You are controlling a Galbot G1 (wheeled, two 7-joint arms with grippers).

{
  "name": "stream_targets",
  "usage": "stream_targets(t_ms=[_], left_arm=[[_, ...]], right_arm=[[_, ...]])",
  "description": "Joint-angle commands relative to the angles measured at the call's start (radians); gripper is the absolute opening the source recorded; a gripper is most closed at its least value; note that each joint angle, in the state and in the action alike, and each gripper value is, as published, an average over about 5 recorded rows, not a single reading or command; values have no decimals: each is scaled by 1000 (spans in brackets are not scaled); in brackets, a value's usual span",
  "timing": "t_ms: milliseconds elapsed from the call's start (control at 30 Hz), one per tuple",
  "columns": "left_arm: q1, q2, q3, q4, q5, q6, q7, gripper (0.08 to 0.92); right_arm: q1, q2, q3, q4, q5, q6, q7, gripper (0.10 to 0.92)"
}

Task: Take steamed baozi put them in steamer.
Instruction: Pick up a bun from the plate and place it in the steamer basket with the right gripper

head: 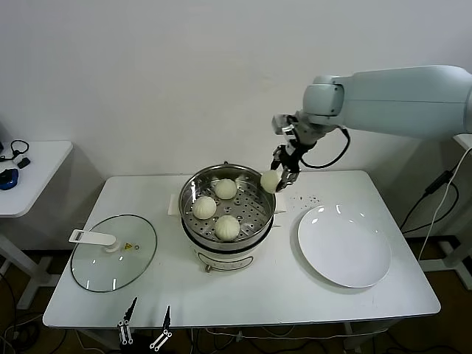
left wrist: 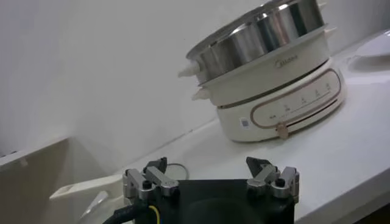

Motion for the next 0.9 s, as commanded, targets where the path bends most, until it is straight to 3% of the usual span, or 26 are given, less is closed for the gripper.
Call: stream_targets(t_ms=[33, 900], left_arm=[[-3, -1, -5, 4, -3, 0, 1, 823], [-15, 4, -23, 18, -19, 2, 3, 823]], right_arm=[[-155, 135, 80, -106, 23, -38, 25, 610], [-301, 148, 101, -178, -82, -46, 40, 611]])
